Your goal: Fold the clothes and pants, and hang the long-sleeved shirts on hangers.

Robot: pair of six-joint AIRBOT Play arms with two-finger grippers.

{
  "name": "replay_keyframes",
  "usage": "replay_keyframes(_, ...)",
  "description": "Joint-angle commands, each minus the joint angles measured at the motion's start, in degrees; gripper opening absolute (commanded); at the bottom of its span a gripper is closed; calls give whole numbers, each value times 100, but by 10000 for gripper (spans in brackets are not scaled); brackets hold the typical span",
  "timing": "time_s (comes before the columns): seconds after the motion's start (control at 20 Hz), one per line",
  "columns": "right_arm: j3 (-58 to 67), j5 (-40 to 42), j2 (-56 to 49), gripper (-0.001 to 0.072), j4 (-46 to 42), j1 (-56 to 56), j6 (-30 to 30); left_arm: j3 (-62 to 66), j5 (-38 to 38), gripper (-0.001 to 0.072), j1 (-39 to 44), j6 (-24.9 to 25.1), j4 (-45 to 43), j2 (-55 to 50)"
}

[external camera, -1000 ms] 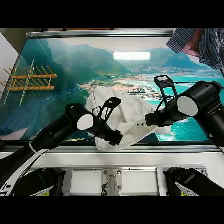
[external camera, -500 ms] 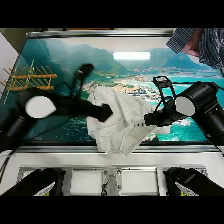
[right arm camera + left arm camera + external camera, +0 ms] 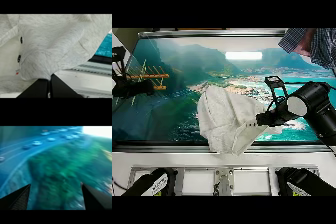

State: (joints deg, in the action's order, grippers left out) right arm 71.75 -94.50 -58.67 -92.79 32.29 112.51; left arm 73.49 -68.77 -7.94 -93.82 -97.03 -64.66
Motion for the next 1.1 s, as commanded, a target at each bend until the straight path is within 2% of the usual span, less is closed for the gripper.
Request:
replay_keyframes(0.0,-2,0,-4,20,2,4,2,33,1040,720,-1137,382,-393,-1064)
replay_keyframes(0.25,-2,0,-4,20,2,4,2,1060,1209,720,-1591,560,-413,-2933)
replay_keyframes(0.5,-2,0,-4,20,2,4,2,2194,1204,720,-1615,553,-992,-4301)
replay_keyframes(0.75,-2,0,-4,20,2,4,2,3134,1102,720,-1615,540,-994,-5191)
replay_keyframes(1.05,-2,0,-4,20,2,4,2,3469,1257,720,-1646,542,-1001,-5641)
